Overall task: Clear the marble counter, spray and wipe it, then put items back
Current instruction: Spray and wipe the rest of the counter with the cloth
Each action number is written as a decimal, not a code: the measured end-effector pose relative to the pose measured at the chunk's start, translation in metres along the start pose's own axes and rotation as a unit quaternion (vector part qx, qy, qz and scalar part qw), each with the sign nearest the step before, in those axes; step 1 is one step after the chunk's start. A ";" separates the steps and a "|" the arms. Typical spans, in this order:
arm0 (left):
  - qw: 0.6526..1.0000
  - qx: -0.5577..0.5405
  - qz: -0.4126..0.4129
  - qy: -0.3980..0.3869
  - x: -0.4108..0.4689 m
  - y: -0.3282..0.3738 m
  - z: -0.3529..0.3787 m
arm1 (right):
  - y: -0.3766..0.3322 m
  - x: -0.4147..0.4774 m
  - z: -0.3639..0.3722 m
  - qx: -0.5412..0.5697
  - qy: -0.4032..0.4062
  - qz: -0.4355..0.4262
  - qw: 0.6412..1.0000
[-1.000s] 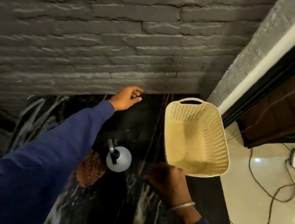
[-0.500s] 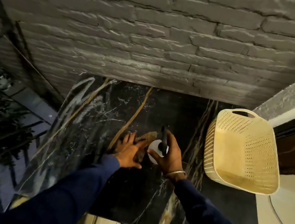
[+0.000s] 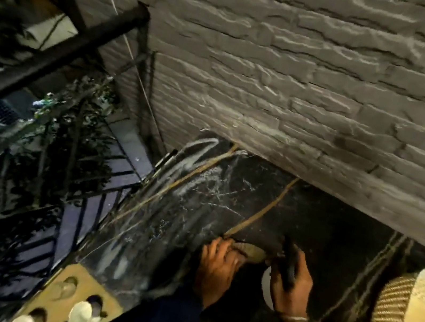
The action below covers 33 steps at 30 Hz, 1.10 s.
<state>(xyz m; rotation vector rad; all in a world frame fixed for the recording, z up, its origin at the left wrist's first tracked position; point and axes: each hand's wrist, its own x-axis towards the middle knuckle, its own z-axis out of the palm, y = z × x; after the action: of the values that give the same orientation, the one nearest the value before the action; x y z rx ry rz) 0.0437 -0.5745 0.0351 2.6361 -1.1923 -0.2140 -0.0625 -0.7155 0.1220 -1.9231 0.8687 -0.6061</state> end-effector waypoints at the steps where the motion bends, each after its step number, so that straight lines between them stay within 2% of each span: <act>1: 1.000 0.015 -0.020 0.016 0.001 -0.009 -0.005 | -0.006 0.006 0.003 -0.006 -0.036 -0.019 0.999; 4: 0.990 0.055 -0.124 0.039 0.005 -0.050 -0.021 | -0.030 0.019 0.018 -0.032 -0.116 -0.044 0.992; 8: 0.973 0.036 -0.226 0.001 0.003 -0.088 -0.016 | -0.045 0.029 0.031 -0.106 -0.195 -0.071 0.972; 10: 0.974 0.028 -0.221 0.035 0.002 -0.091 -0.010 | -0.048 0.032 0.038 -0.142 -0.238 -0.096 0.956; 12: 0.978 0.023 -0.188 0.089 0.004 -0.094 -0.006 | -0.050 0.036 0.047 -0.131 -0.272 -0.102 0.948; 14: 0.978 0.027 -0.165 0.123 0.015 -0.109 -0.005 | -0.049 0.040 0.056 -0.076 -0.274 -0.085 0.955; 16: 0.971 0.034 -0.191 0.140 0.035 -0.138 -0.004 | -0.048 0.042 0.061 -0.041 -0.256 -0.051 0.964; 19: 0.947 0.033 -0.270 0.172 0.093 -0.196 -0.018 | -0.052 0.049 0.075 -0.079 -0.231 -0.058 0.968; 21: 0.943 0.030 -0.270 0.194 0.132 -0.210 -0.027 | -0.057 0.055 0.080 -0.087 -0.221 -0.071 0.969; 23: 0.952 -0.008 -0.228 0.202 0.170 -0.187 -0.028 | -0.062 0.064 0.081 -0.064 -0.220 -0.048 0.972; 24: 0.964 -0.031 -0.163 0.208 0.187 -0.165 -0.020 | -0.065 0.069 0.079 -0.050 -0.221 -0.031 0.974; 25: 0.978 -0.037 -0.057 0.196 0.197 -0.138 -0.009 | -0.068 0.075 0.078 -0.037 -0.222 -0.014 0.974; 26: 0.987 -0.034 0.068 0.142 0.200 -0.108 -0.001 | -0.071 0.080 0.076 -0.028 -0.223 -0.004 0.974; 27: 0.978 -0.027 0.185 0.090 0.197 -0.085 0.002 | -0.075 0.084 0.075 -0.019 -0.226 -0.006 0.974; 28: 0.961 -0.023 0.269 0.052 0.194 -0.076 0.003 | -0.078 0.089 0.074 -0.016 -0.226 -0.019 0.974; 29: 0.949 -0.029 0.310 0.050 0.192 -0.081 0.006 | -0.081 0.094 0.074 -0.022 -0.226 -0.038 0.973; 30: 0.943 -0.039 0.323 0.071 0.190 -0.093 0.003 | -0.083 0.098 0.075 -0.028 -0.225 -0.046 0.973; 31: 0.948 -0.036 0.302 0.097 0.194 -0.111 -0.001 | -0.086 0.102 0.076 -0.034 -0.228 -0.040 0.972; 33: 0.965 -0.009 0.187 0.184 0.214 -0.161 -0.024 | -0.091 0.108 0.082 -0.039 -0.236 -0.021 0.971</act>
<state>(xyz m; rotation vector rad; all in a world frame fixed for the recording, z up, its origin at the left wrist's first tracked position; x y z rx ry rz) 0.3049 -0.6293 0.0062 2.2391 -1.4990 0.3163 0.0929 -0.7243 0.1708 -2.0409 0.5537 -0.1229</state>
